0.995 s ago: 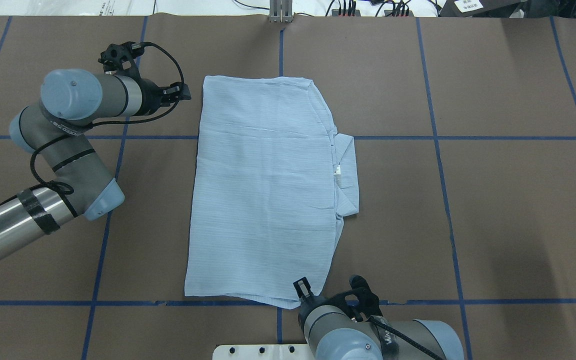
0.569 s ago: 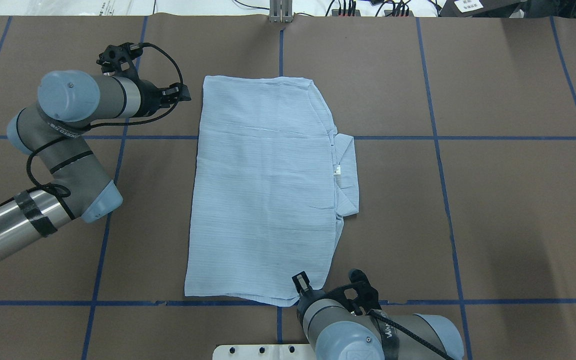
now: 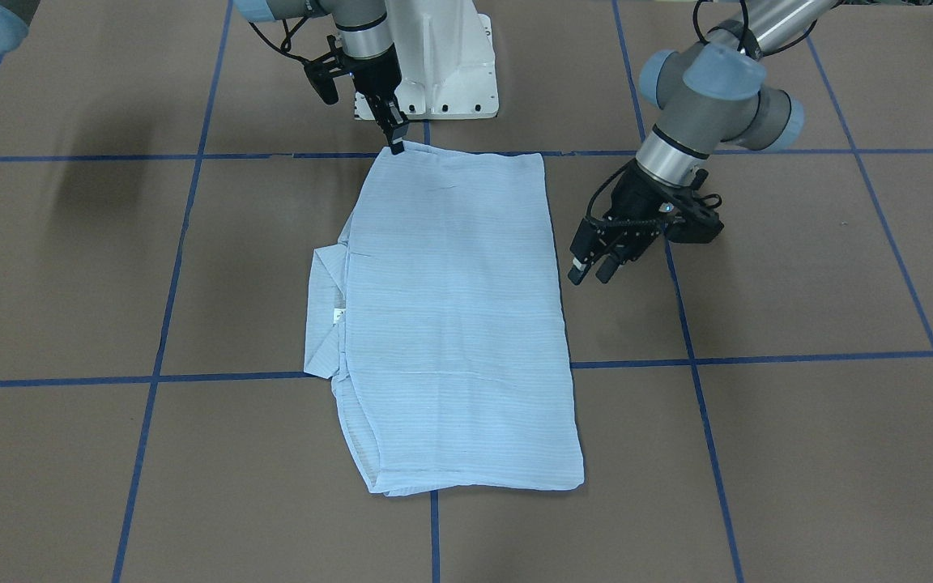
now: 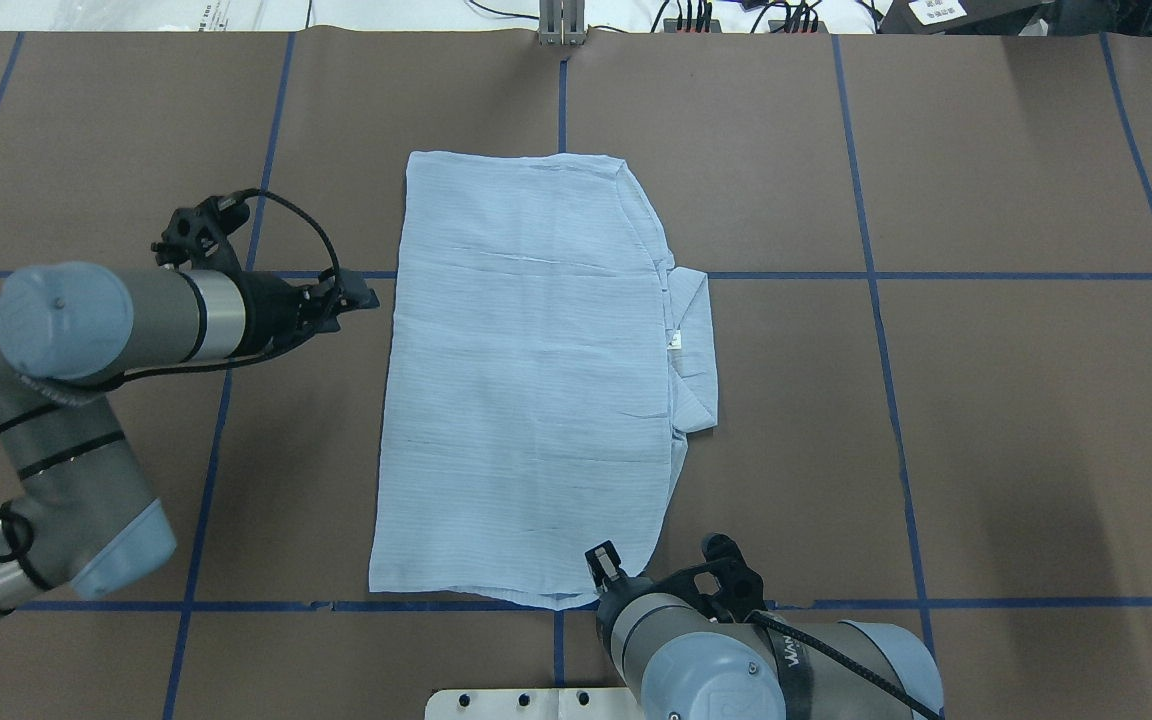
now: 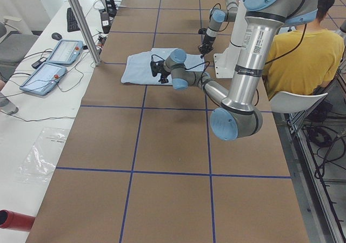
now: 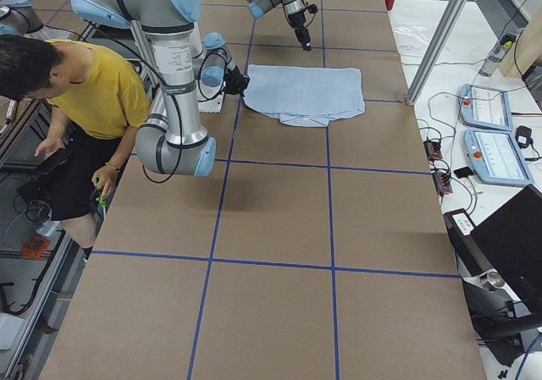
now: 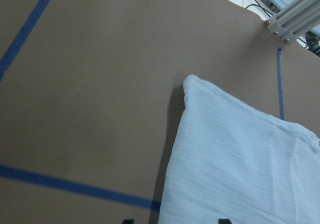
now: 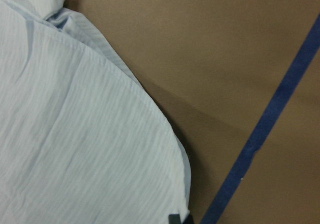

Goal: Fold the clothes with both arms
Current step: 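Move the left gripper to the other near corner of the shirt and grasp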

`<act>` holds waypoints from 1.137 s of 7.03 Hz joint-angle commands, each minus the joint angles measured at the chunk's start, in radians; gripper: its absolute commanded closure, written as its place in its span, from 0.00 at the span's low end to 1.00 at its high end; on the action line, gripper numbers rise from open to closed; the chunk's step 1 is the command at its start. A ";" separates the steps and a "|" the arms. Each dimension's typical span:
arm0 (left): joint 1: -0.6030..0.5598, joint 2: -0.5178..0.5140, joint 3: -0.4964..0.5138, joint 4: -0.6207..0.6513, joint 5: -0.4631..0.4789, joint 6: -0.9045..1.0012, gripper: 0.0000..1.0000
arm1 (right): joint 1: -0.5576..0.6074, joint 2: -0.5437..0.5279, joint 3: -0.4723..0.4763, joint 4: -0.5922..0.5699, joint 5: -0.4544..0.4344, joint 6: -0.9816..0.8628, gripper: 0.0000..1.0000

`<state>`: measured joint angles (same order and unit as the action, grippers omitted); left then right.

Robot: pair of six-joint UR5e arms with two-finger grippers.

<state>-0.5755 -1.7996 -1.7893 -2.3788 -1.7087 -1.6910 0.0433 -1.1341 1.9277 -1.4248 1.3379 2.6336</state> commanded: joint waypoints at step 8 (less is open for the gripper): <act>0.437 0.149 -0.165 0.098 0.233 -0.321 0.38 | -0.003 -0.001 0.004 0.000 0.000 -0.001 1.00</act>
<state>-0.1531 -1.6486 -1.9555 -2.2870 -1.4775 -1.9994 0.0406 -1.1352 1.9319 -1.4251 1.3389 2.6323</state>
